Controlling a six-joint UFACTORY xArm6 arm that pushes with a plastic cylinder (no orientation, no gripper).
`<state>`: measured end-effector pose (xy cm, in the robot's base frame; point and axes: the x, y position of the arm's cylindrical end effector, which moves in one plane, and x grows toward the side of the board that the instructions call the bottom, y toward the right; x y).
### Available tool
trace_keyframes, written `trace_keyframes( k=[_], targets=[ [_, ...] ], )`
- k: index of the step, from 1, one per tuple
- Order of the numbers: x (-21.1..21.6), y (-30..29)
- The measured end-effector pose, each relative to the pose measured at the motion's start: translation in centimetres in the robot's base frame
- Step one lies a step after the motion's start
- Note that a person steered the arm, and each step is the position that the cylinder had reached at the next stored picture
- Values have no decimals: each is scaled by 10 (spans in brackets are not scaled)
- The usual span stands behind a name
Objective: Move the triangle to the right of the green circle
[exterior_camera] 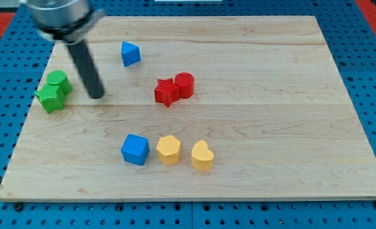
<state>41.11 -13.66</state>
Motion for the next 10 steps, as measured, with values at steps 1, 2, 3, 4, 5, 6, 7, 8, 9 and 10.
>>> trace_keyframes(
  k=[1, 2, 3, 4, 5, 6, 7, 8, 9, 10],
  targets=[
    [-50, 92],
    [-92, 132],
    [-124, 129],
    [-138, 104],
    [-135, 57],
    [-109, 34],
    [-109, 16],
    [-66, -2],
    [-55, 1],
    [-81, 10]
  ],
)
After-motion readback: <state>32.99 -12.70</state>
